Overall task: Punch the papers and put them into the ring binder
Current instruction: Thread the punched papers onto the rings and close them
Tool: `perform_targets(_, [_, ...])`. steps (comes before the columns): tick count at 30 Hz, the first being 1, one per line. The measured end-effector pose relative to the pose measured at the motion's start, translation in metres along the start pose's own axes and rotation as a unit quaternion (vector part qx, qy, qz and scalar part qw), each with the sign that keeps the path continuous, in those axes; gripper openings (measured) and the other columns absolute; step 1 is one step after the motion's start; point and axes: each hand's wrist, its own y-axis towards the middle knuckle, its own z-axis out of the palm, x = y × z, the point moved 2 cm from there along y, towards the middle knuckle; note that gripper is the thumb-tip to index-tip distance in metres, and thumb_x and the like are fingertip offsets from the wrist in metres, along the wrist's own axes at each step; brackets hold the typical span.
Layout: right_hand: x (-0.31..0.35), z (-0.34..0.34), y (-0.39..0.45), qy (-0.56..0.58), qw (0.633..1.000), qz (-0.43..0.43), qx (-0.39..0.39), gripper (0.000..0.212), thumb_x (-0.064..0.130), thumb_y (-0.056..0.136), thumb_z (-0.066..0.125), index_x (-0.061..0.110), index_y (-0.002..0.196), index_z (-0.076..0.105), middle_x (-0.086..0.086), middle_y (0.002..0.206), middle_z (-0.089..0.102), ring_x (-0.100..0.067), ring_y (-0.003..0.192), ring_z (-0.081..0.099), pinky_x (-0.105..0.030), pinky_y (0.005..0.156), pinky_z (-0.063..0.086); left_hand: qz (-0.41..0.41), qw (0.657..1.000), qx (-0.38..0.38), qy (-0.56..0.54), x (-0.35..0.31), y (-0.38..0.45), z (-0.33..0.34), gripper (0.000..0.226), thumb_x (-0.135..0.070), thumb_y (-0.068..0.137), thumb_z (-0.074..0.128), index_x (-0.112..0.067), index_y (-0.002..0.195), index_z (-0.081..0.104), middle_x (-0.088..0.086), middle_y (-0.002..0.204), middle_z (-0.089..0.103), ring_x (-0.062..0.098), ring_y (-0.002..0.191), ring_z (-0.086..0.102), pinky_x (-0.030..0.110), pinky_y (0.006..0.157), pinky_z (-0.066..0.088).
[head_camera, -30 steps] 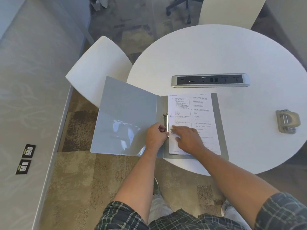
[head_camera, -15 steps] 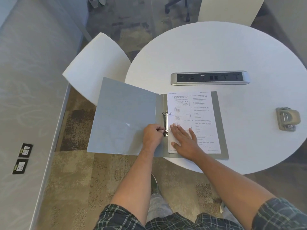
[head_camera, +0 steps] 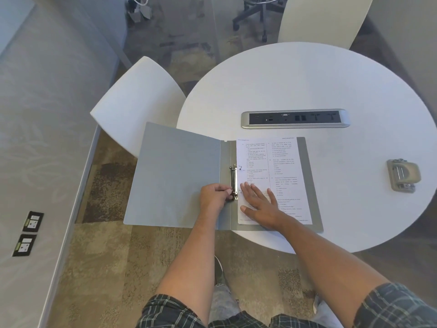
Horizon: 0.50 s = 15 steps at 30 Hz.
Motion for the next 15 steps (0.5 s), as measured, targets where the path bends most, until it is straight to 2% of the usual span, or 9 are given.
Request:
perform_targets(2, [-0.0002, -0.0008, 0.0004, 0.003, 1.000, -0.001, 0.005, 0.064, 0.053, 0.106, 0.027, 0.049, 0.156, -0.014, 0.024, 0.165, -0.017, 0.008, 0.148, -0.022, -0.040, 0.120, -0.024, -0.012, 1.000, -0.001, -0.023, 0.0011, 0.0016, -0.0003, 0.011, 0.002, 0.084, 0.077, -0.010, 0.085, 0.077, 0.008, 0.081, 0.078, 0.018, 0.070, 0.074, 0.023, 0.064, 0.058])
perform_targets(6, [0.0009, -0.0014, 0.0012, -0.013, 1.000, 0.000, 0.016, 0.065, 0.055, 0.106, 0.025, 0.049, 0.156, -0.017, 0.023, 0.165, -0.020, 0.005, 0.149, -0.024, -0.042, 0.119, -0.024, -0.022, 0.999, 0.002, -0.030, -0.0008, 0.0023, 0.0011, 0.011, -0.002, 0.078, 0.083, -0.011, 0.081, 0.078, 0.002, 0.074, 0.077, 0.011, 0.065, 0.071, 0.019, 0.062, 0.055])
perform_targets(9, [0.0011, -0.0010, 0.0019, -0.022, 1.000, 0.001, 0.021, 0.066, 0.058, 0.105, 0.025, 0.050, 0.154, -0.020, 0.023, 0.164, -0.022, 0.004, 0.148, -0.025, -0.042, 0.118, -0.025, -0.021, 0.999, 0.004, -0.028, -0.0023, 0.0037, 0.0034, 0.012, -0.003, 0.074, 0.086, -0.012, 0.077, 0.079, 0.004, 0.076, 0.078, 0.020, 0.077, 0.075, 0.030, 0.076, 0.061])
perform_targets(11, [0.0014, -0.0014, 0.0018, -0.023, 0.999, 0.001, 0.023, 0.068, 0.059, 0.105, 0.025, 0.050, 0.154, -0.020, 0.023, 0.164, -0.023, 0.003, 0.149, -0.026, -0.042, 0.118, -0.025, -0.010, 0.999, 0.007, -0.038, -0.0013, 0.0048, 0.0031, 0.011, -0.001, 0.074, 0.085, -0.008, 0.080, 0.079, 0.007, 0.078, 0.079, 0.025, 0.081, 0.076, 0.033, 0.077, 0.062])
perform_targets(15, [0.0025, -0.0017, 0.0008, -0.034, 0.999, -0.002, 0.019, 0.070, 0.061, 0.104, 0.026, 0.049, 0.155, -0.020, 0.023, 0.163, -0.023, 0.002, 0.149, -0.026, -0.042, 0.119, -0.025, 0.004, 0.998, 0.018, -0.059, 0.0024, 0.0007, -0.0006, 0.010, -0.004, 0.086, 0.077, -0.007, 0.095, 0.074, 0.008, 0.086, 0.078, 0.019, 0.081, 0.077, 0.024, 0.068, 0.060])
